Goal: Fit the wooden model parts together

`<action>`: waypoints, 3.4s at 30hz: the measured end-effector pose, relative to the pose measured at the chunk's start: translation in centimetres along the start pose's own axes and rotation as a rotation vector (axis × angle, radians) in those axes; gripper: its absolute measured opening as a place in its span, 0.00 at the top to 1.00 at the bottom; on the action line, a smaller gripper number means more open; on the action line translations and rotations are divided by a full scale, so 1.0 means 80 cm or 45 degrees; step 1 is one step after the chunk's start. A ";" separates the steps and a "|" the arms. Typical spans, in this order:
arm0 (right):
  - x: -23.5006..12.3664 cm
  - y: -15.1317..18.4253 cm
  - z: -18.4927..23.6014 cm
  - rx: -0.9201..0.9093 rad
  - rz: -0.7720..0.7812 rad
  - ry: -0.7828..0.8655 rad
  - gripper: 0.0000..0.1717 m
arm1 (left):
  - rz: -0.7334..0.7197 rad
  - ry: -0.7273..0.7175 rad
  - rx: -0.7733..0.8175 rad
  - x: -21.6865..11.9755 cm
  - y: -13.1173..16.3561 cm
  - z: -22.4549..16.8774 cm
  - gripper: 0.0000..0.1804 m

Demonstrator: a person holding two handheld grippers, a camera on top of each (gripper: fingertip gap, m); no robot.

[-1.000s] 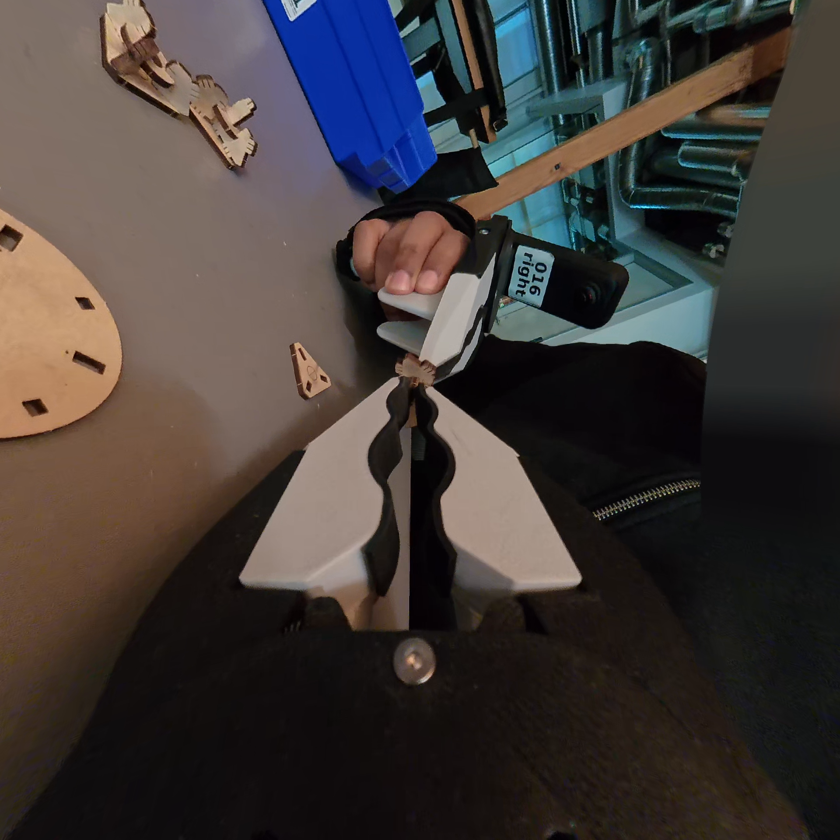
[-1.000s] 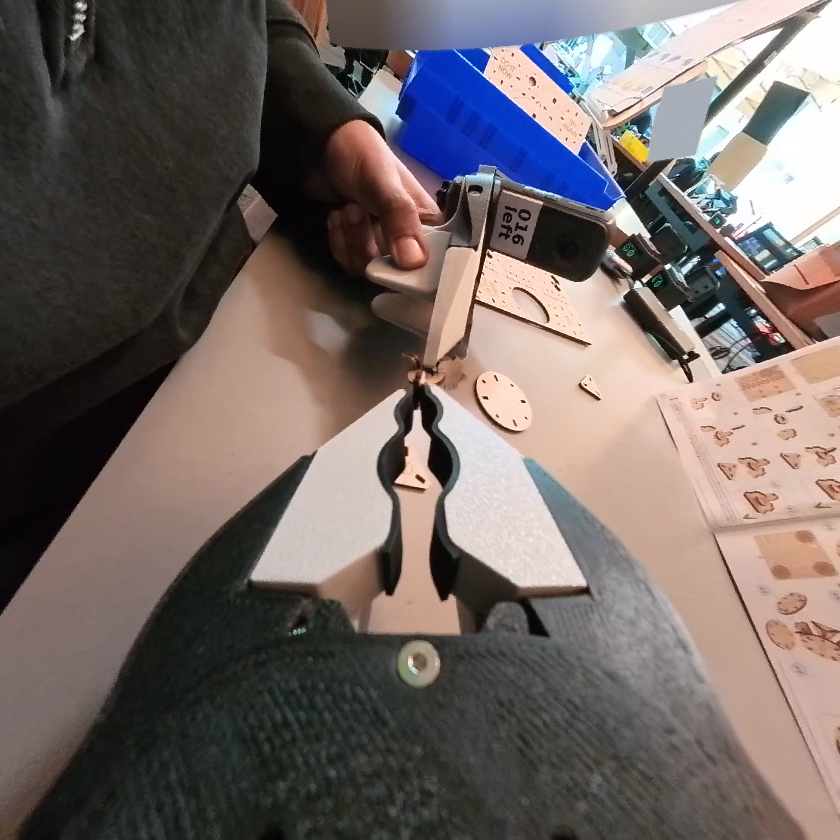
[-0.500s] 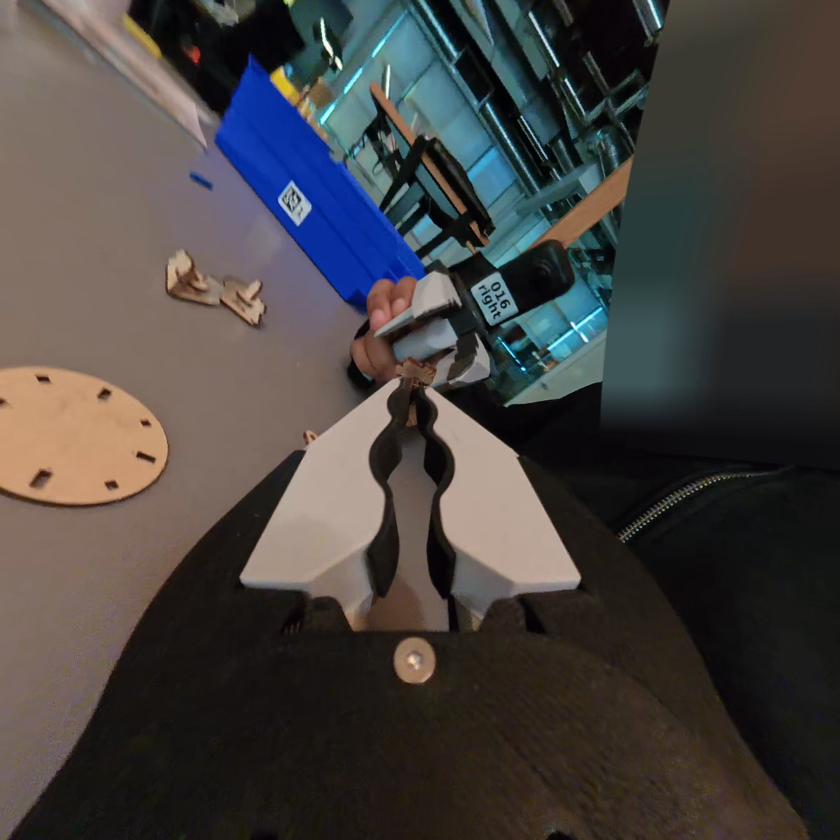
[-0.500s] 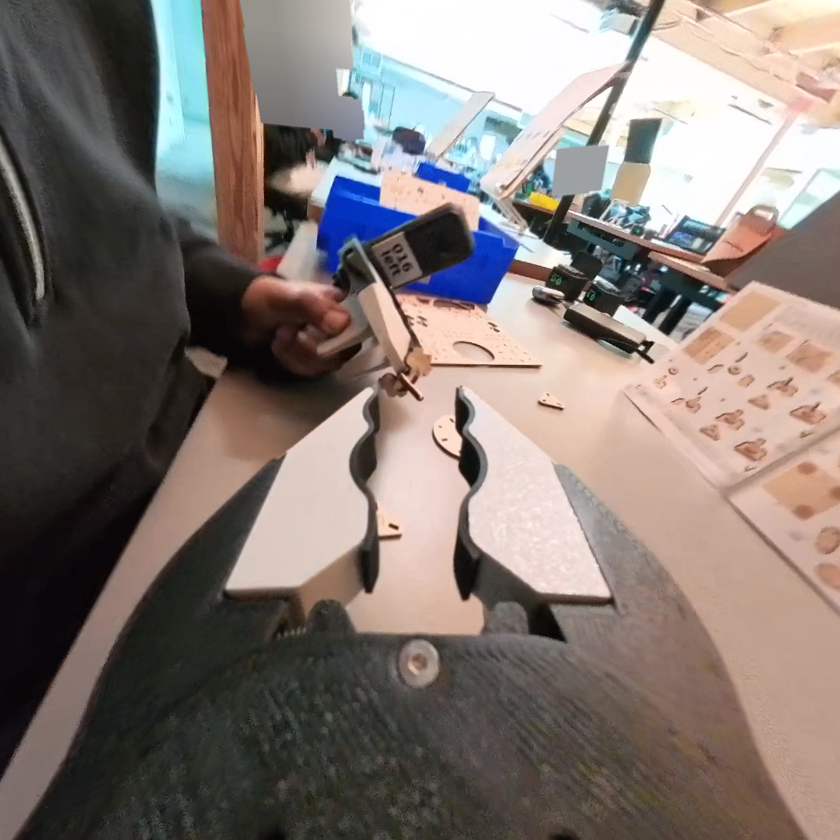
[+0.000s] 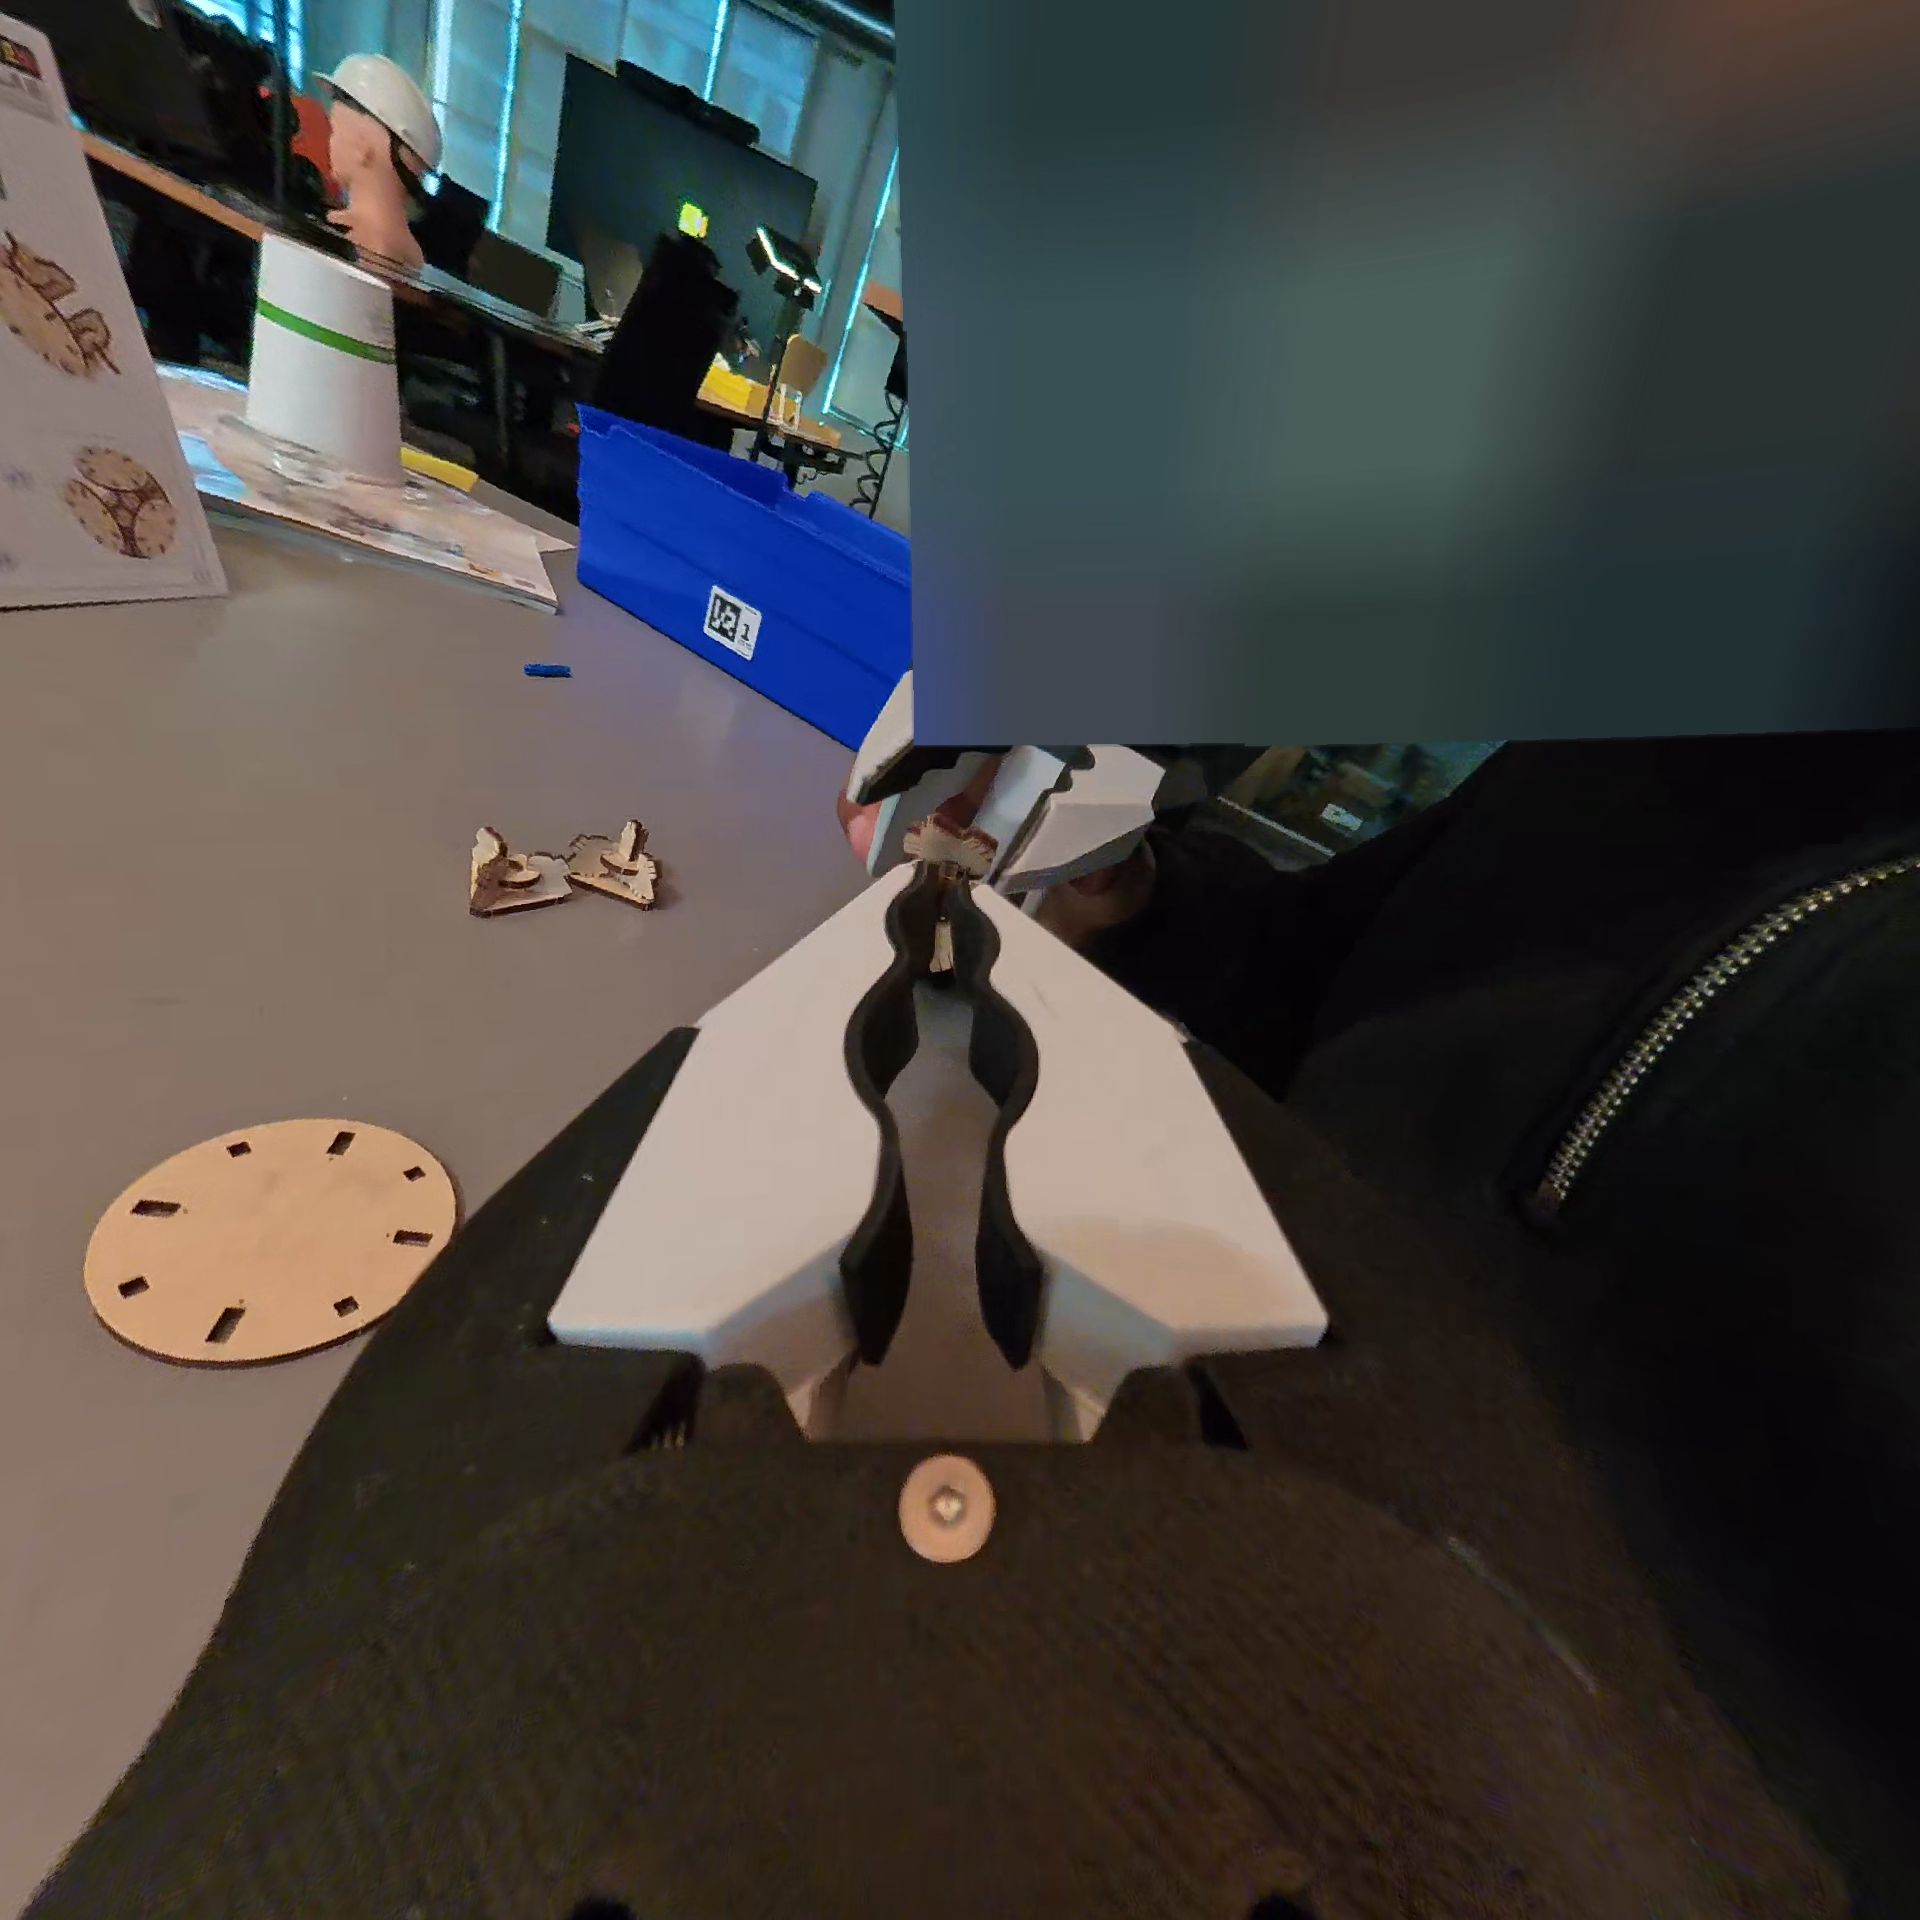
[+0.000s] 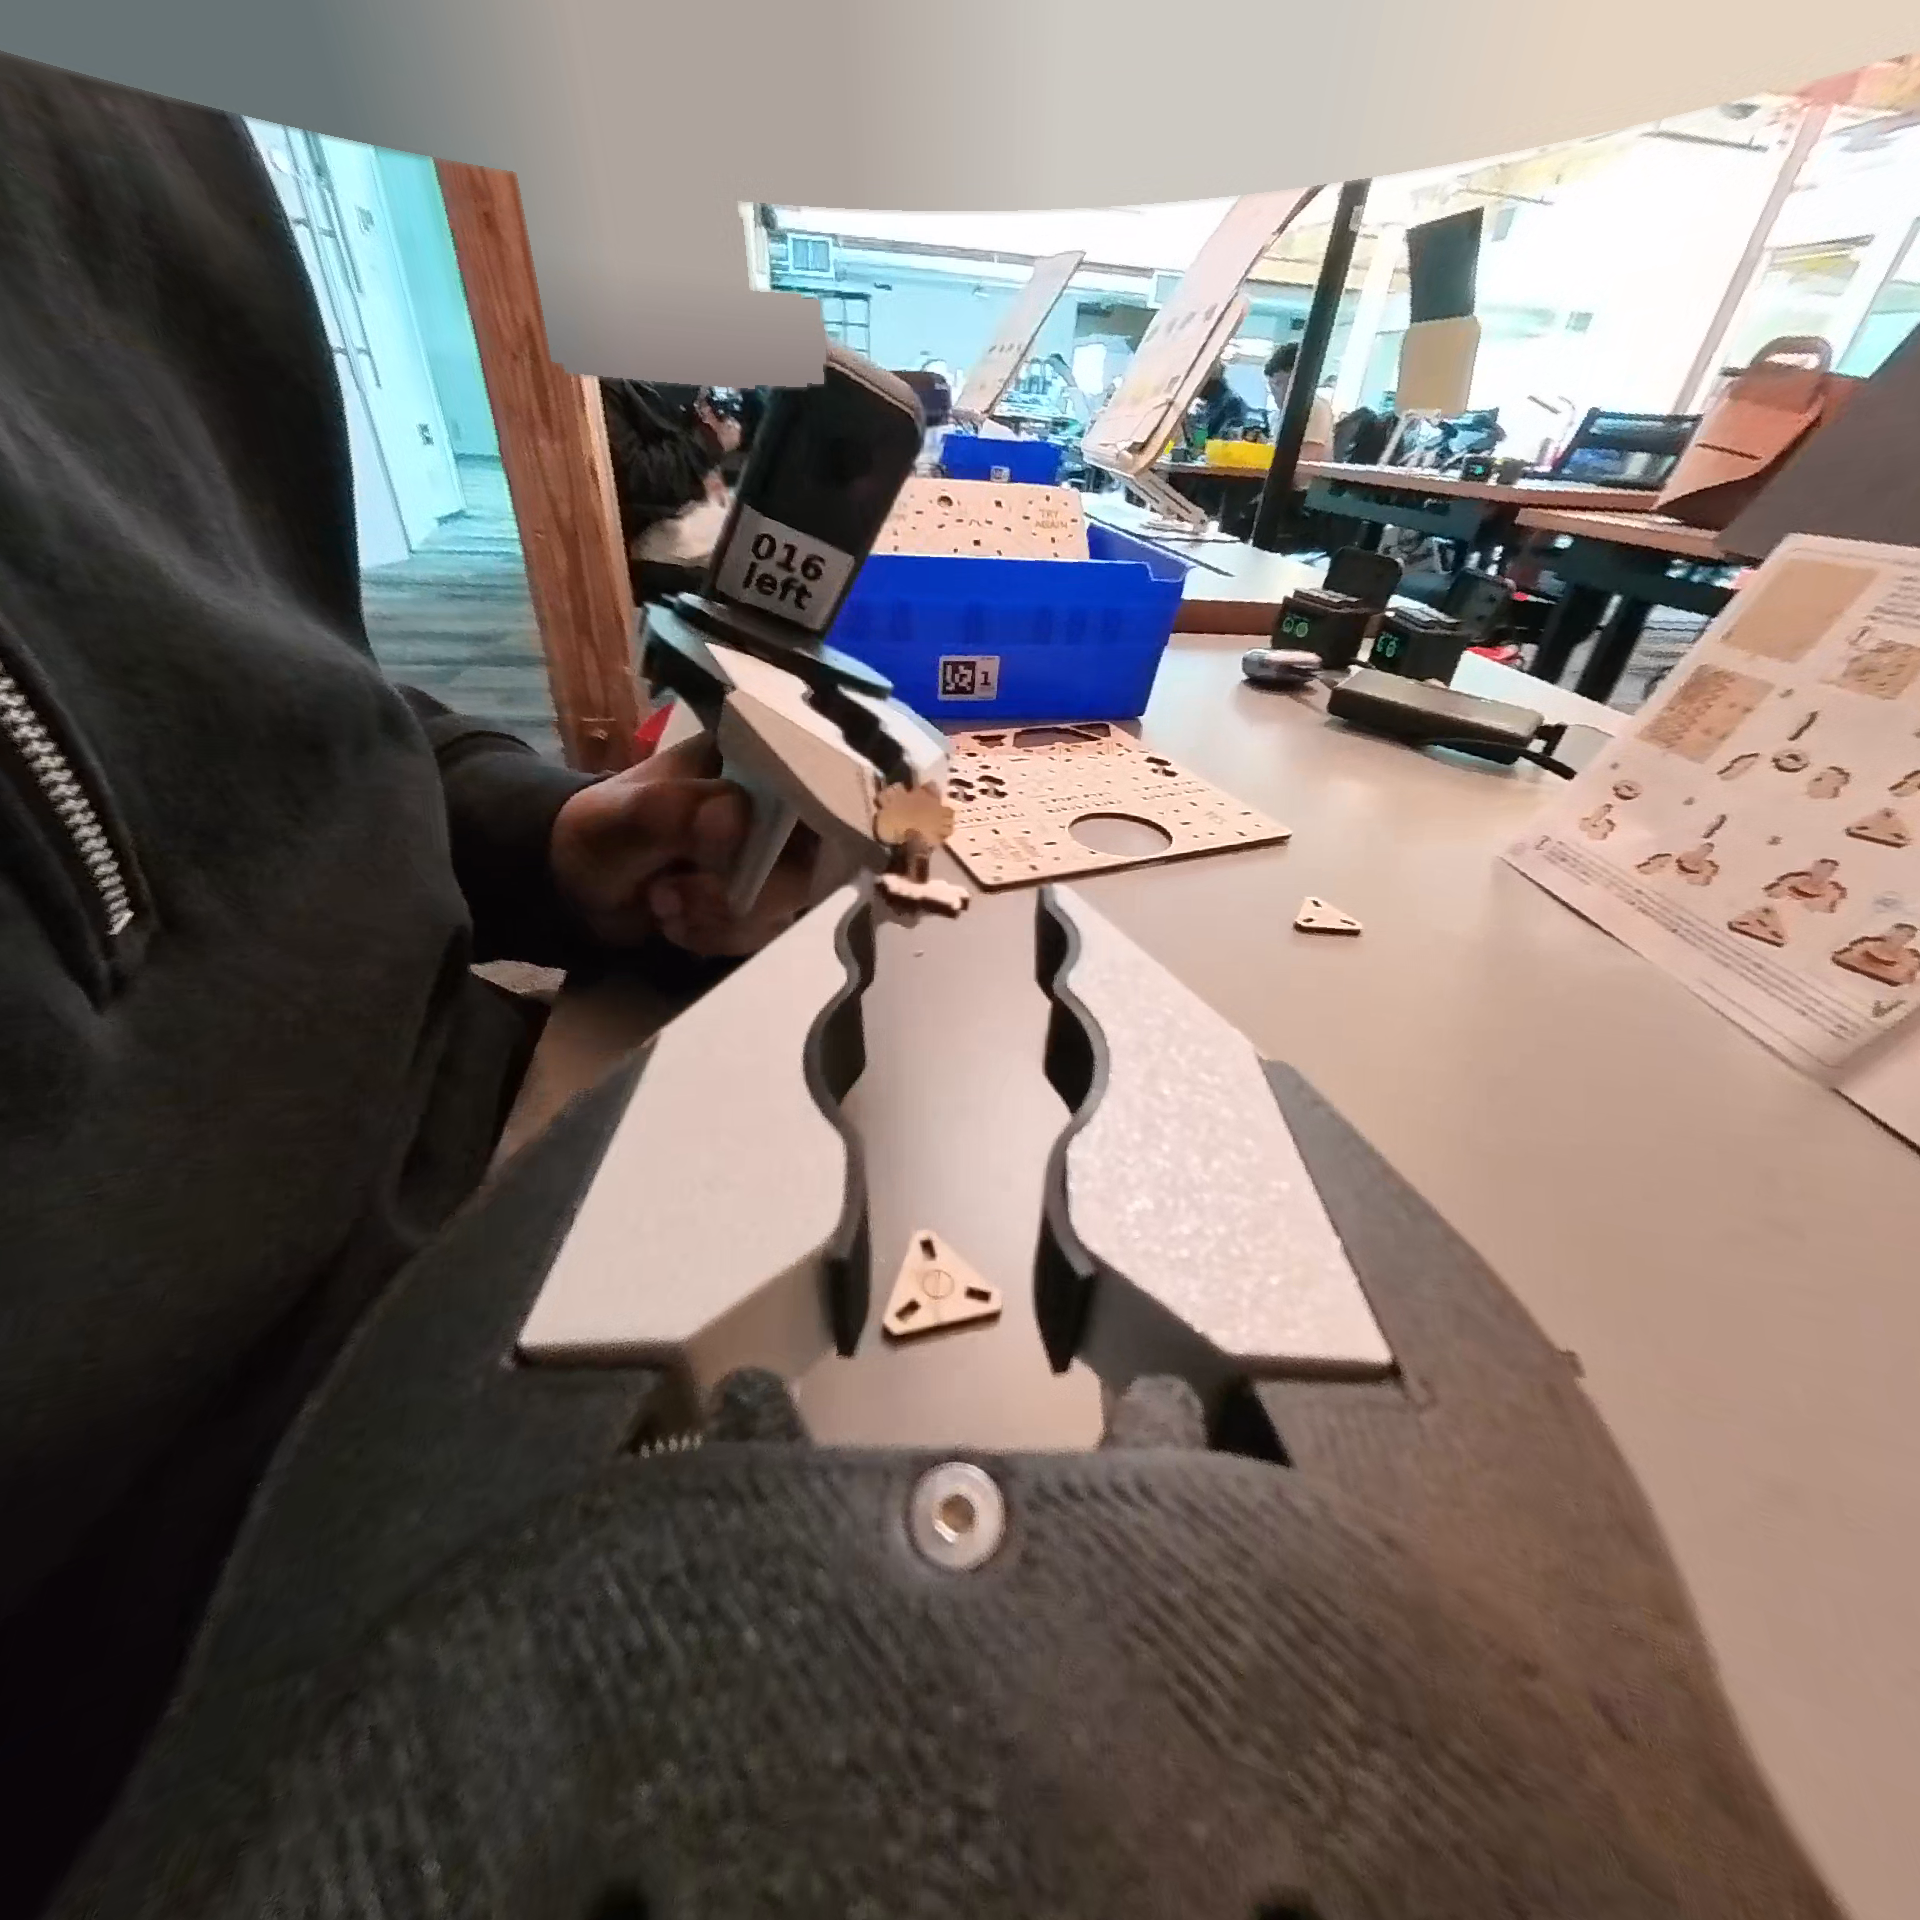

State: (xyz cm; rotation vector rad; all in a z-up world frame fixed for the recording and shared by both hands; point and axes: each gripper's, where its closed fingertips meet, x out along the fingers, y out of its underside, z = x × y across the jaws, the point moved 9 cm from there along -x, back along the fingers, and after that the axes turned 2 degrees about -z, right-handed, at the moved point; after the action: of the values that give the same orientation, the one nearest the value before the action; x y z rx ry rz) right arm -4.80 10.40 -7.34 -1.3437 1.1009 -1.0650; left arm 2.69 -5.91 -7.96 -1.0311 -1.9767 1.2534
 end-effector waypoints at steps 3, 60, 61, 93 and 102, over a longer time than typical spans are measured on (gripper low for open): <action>0.002 0.001 0.002 -0.002 0.016 -0.020 0.83 | 0.001 -0.005 0.015 0.001 0.000 -0.001 0.99; 0.010 0.010 -0.001 0.151 0.212 -0.119 0.92 | 0.013 0.031 -0.102 0.004 0.003 0.005 0.99; 0.009 0.010 -0.001 0.153 0.206 -0.117 0.92 | 0.010 0.033 -0.108 0.004 0.003 0.006 0.99; 0.015 0.019 0.017 -0.763 0.366 0.314 0.80 | 0.023 0.031 -0.739 0.007 0.018 0.057 0.99; 0.025 0.030 0.025 -0.971 0.497 0.336 0.87 | 0.085 0.042 -0.784 0.014 0.023 0.055 0.99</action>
State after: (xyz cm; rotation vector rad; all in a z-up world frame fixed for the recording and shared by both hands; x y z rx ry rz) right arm -2.61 8.72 -9.80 -1.4823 2.0040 -0.5446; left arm -0.85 -6.57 -11.30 -1.3959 -2.3787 0.6474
